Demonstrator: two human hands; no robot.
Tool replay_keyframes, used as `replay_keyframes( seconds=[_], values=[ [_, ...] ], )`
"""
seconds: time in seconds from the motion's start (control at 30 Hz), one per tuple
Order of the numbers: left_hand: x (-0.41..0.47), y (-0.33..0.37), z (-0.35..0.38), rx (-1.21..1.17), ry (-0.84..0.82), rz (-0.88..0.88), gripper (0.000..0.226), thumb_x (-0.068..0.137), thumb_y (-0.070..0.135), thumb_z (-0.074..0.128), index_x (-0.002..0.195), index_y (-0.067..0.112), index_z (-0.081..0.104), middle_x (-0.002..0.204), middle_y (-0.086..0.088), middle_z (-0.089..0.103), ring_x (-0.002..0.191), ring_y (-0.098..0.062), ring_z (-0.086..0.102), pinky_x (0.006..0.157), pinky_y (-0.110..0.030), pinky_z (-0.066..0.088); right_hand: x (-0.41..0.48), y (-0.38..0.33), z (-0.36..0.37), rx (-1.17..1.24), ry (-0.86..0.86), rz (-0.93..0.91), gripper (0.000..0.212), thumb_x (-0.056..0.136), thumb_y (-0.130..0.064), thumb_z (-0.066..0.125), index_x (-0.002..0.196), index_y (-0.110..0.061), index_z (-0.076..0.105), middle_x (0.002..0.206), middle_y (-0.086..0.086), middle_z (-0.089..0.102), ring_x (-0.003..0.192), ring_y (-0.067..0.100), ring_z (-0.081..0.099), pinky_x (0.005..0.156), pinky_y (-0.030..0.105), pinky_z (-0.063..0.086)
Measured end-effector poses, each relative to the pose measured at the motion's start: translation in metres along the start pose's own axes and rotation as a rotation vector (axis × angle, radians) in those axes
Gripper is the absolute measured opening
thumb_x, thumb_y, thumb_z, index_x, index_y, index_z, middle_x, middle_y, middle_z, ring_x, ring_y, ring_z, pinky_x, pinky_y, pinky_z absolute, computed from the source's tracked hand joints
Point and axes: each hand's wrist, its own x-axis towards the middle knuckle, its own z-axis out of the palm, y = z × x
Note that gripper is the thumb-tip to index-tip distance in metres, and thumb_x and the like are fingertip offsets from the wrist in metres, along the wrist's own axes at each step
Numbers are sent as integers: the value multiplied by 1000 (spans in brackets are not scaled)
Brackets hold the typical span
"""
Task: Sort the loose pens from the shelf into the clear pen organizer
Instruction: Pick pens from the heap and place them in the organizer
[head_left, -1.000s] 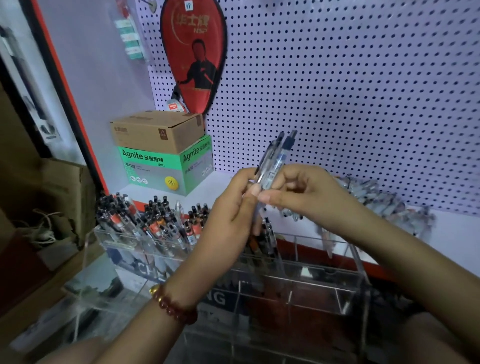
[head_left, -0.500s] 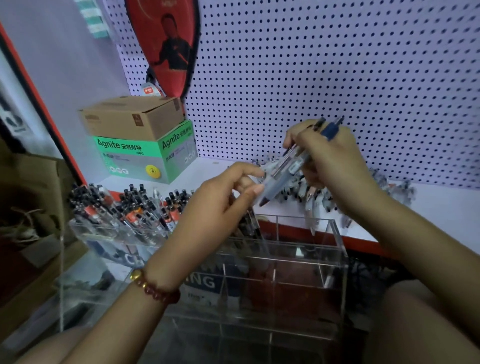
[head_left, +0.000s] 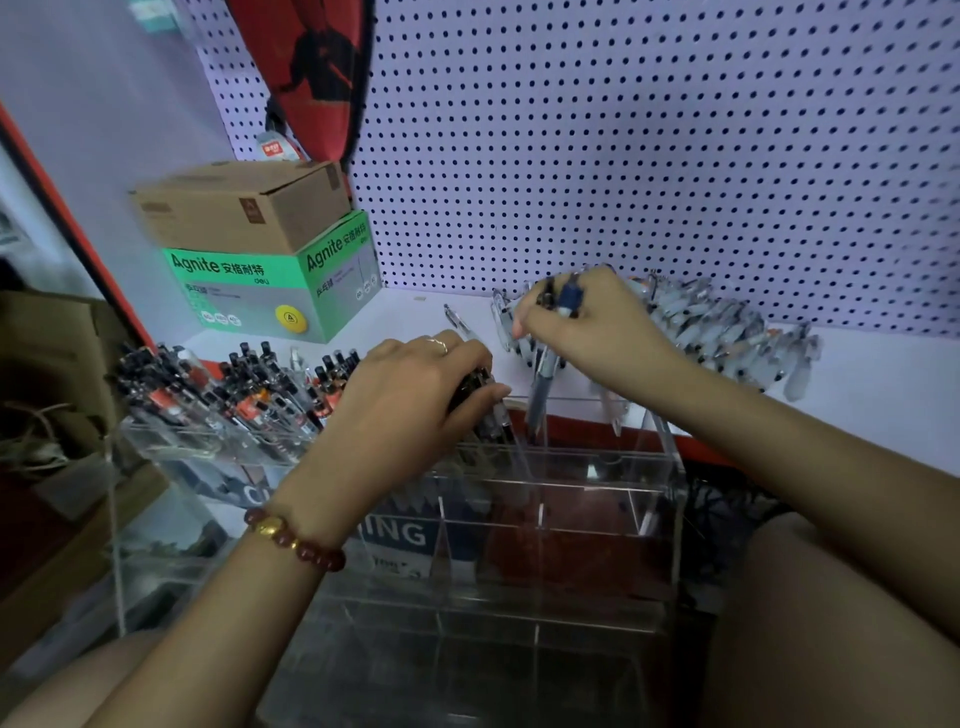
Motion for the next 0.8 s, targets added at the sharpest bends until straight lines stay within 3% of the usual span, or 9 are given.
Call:
replay_keyframes(
  seconds=[0.1, 0.23, 0.33, 0.43, 0.5, 0.6, 0.73, 0.8],
  values=[
    [0, 0, 2, 21, 19, 3, 42, 91, 51, 32, 93, 18, 58, 77, 0, 59, 64, -24, 55, 61, -28, 30, 0, 5, 13, -104, -56, -33, 24, 89, -18, 56, 76, -1, 68, 54, 17, 46, 47, 16, 33, 45, 26, 27],
    [0, 1, 3, 33, 30, 1, 37, 91, 47, 37, 89, 16, 57, 74, -1, 56, 62, -25, 54, 61, -28, 28, -2, 6, 21, -223, -158, -19, 34, 88, -19, 57, 59, -7, 45, 51, 2, 36, 45, 11, 30, 47, 27, 27],
    [-1, 1, 2, 49, 46, -3, 39, 92, 47, 33, 87, 16, 55, 70, 3, 47, 58, -22, 47, 60, -28, 26, 2, 10, 17, -191, -209, -6, 27, 88, -29, 61, 77, -4, 59, 56, -7, 49, 48, 4, 41, 52, 23, 35],
    [-2, 0, -1, 16, 40, -9, 46, 91, 55, 29, 90, 17, 55, 72, 5, 49, 58, -17, 37, 61, -29, 25, 1, 6, 5, -117, -354, 39, 25, 89, -36, 63, 85, -11, 62, 39, -17, 48, 37, -2, 43, 42, 8, 28],
    [-3, -1, -4, 9, 28, -2, 51, 87, 61, 32, 96, 18, 57, 78, 3, 55, 60, -17, 41, 64, -29, 26, 0, 5, 0, -111, -479, 57, 20, 89, -33, 63, 92, -14, 60, 38, -13, 46, 35, 1, 39, 41, 9, 27],
    [-4, -3, -4, 40, -25, -3, 54, 82, 65, 41, 106, 20, 58, 94, 1, 61, 73, -22, 56, 73, -32, 34, -2, 8, -1, -103, -578, 53, 15, 89, -23, 65, 100, -16, 58, 52, -5, 49, 42, 4, 36, 46, 17, 29],
    [-4, -4, -1, 79, -50, 11, 54, 79, 63, 45, 110, 21, 58, 99, 0, 62, 82, -24, 60, 79, -35, 39, -5, 11, 2, -225, -584, -17, 18, 87, -19, 65, 85, -28, 50, 64, 2, 62, 50, 5, 49, 49, 17, 39],
    [-4, -3, 0, 65, -37, 11, 53, 80, 60, 46, 113, 20, 57, 103, -1, 62, 85, -25, 59, 81, -36, 39, -6, 11, 5, -276, -569, -50, 16, 86, -24, 67, 90, -26, 51, 66, -3, 62, 50, 0, 50, 49, 12, 38]
  ],
)
